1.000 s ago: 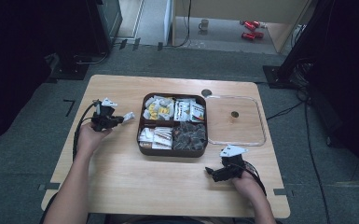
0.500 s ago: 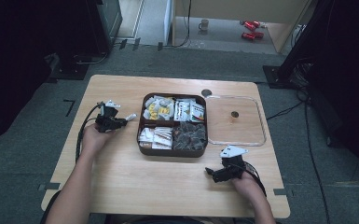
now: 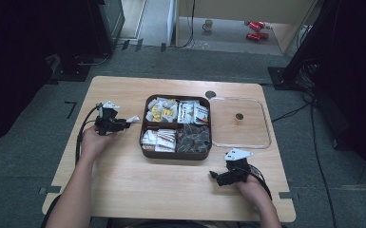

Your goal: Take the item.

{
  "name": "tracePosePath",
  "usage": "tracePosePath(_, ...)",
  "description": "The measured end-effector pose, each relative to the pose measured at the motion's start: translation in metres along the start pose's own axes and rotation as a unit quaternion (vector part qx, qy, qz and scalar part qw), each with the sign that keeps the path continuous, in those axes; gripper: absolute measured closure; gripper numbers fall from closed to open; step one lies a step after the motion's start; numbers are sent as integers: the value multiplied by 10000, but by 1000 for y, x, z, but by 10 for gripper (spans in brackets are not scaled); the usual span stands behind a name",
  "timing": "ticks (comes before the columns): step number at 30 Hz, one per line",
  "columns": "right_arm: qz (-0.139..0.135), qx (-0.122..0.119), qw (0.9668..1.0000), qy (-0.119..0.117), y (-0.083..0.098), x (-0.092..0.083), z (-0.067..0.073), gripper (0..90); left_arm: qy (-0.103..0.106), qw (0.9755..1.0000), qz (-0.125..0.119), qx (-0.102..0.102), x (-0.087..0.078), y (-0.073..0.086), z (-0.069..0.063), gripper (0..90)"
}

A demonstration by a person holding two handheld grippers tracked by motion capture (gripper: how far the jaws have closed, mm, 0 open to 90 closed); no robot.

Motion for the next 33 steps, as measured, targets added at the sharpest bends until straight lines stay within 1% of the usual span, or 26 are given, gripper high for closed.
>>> tracePosePath(4,9,-26,10000,-11,0,0,0,0,-46,10000,-27,15,-5,3,1,661)
tracePosePath(7,9,-58,10000,-30,0,0,-1,0,-52,9999,-68,-54,-10,5,2,636)
tracePosePath(10,15,-67,10000,-40,-1,1,-1,0,-87,9999,-94,-48,-14,7,3,618)
tracePosePath(11,18,-68,10000,-42,-1,1,-1,0,-89,9999,-94,-76,-15,8,2,610)
tracePosePath(13,16,-68,10000,-47,-1,1,-2,0,-70,9999,-119,-97,-18,11,2,602)
tracePosePath(18,14,-85,9999,-64,-2,1,-2,0,-47,9999,-94,-86,-22,16,3,586)
tracePosePath(21,18,-101,9999,-76,-2,2,-3,0,23,9999,-103,-130,-25,20,3,564)
tracePosePath(26,18,-115,9999,-85,-2,2,-3,0,13,9998,-107,-175,-29,27,6,537)
tracePosePath(32,14,-97,9999,-76,-4,3,-4,0,-44,9995,-156,-269,-33,34,13,507)
tracePosePath(33,13,-97,9999,-77,-4,4,-4,0,-76,9995,-148,-261,-34,36,15,504)
Point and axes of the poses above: each handheld gripper's, and its own axes: x roughly forward along the jaws, y roughly out of its underside, z roughly to its left, the point moved 9 cm from there along x, roughly forward along the jaws, and after that the axes turned 1 degree about x, right-handed, at the moved point
